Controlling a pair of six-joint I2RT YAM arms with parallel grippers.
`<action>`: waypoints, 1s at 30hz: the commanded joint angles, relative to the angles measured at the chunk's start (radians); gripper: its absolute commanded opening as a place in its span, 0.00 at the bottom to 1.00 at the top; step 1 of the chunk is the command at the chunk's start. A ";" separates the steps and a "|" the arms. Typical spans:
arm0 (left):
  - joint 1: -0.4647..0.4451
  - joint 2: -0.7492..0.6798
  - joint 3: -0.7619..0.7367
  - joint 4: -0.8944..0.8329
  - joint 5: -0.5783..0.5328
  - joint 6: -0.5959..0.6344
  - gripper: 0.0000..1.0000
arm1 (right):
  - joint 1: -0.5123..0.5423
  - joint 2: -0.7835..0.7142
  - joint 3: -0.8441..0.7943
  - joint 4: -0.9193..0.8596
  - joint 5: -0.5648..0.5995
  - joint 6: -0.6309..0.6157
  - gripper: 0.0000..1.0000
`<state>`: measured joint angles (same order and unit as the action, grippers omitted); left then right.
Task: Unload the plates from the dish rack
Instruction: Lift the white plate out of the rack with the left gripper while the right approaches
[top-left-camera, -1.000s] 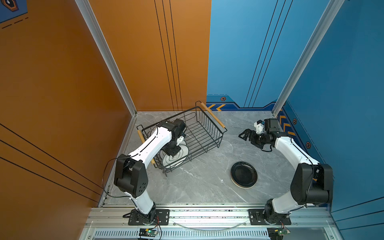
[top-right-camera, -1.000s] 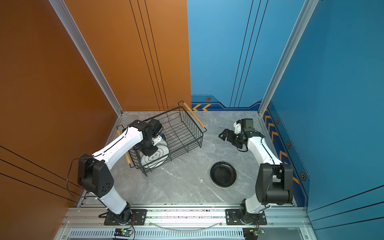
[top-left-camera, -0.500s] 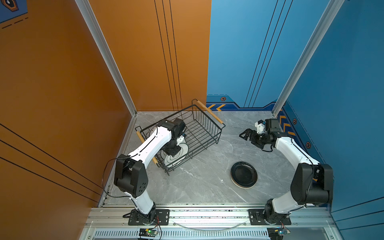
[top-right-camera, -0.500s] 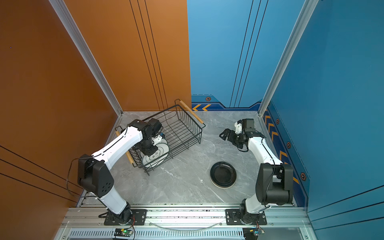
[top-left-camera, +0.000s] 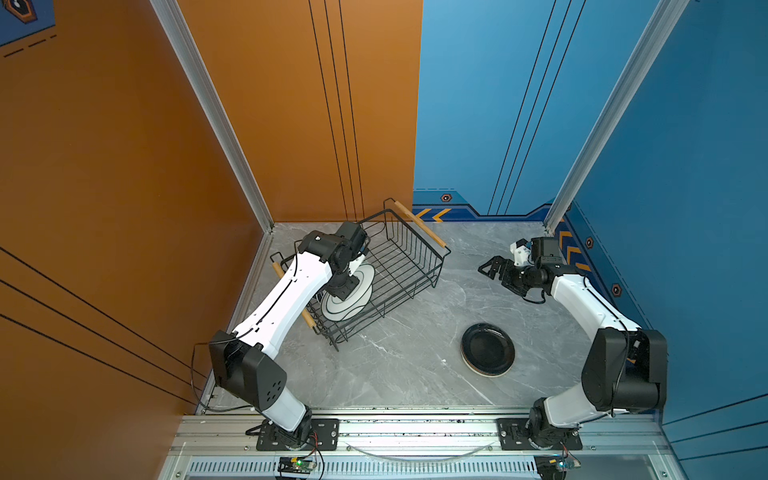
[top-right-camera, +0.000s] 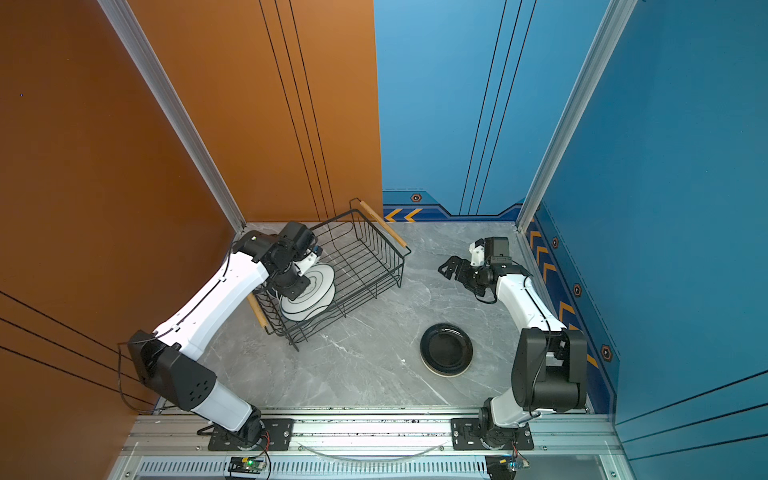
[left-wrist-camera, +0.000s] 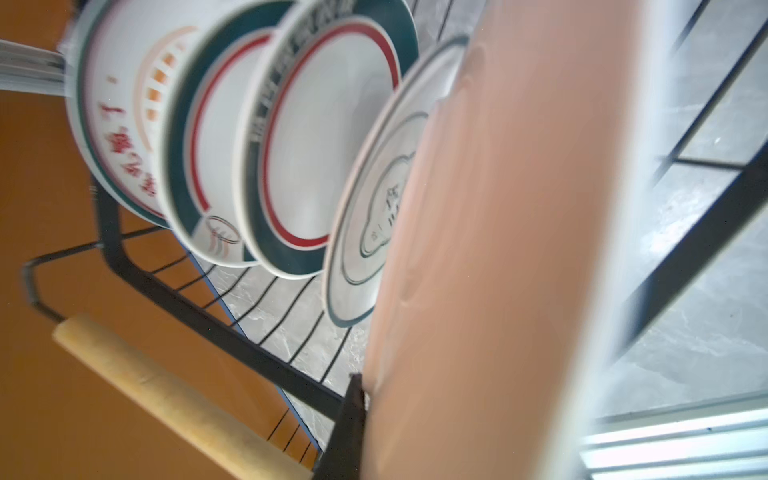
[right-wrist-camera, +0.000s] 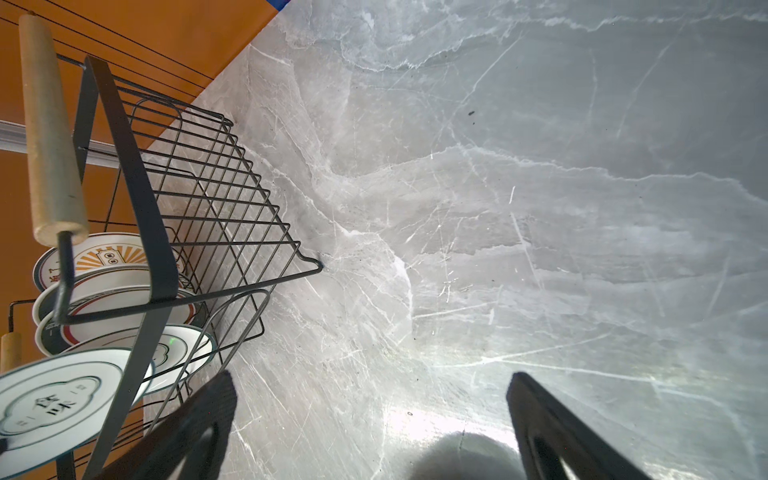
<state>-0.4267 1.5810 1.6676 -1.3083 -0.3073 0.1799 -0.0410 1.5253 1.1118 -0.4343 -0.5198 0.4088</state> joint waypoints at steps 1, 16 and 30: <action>-0.006 -0.040 0.101 0.001 -0.037 -0.075 0.00 | -0.007 -0.044 0.010 0.007 0.020 0.023 1.00; -0.050 -0.145 0.159 0.319 0.374 -0.381 0.00 | 0.153 -0.285 -0.007 0.265 0.013 0.127 1.00; -0.032 -0.261 -0.276 0.940 0.711 -0.868 0.00 | 0.366 -0.272 -0.217 0.802 0.052 0.531 0.92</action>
<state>-0.4732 1.3609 1.4147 -0.5850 0.2958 -0.5663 0.2848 1.2415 0.9081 0.2329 -0.4923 0.8650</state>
